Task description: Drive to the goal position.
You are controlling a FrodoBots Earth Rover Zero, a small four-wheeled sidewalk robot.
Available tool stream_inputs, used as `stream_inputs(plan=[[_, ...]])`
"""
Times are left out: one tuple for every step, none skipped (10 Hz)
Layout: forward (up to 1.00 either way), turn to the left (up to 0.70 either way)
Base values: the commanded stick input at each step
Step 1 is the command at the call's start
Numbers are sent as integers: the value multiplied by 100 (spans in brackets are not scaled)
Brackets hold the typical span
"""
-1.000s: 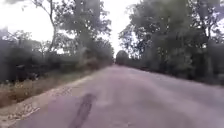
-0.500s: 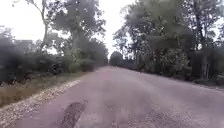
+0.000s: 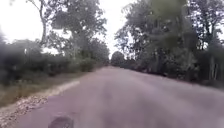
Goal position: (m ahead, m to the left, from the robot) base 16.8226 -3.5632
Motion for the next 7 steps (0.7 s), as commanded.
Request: stream_inputs(plan=[[100, 0], [100, 0], [100, 0], [100, 0], [100, 0], [100, 0], [100, 0]])
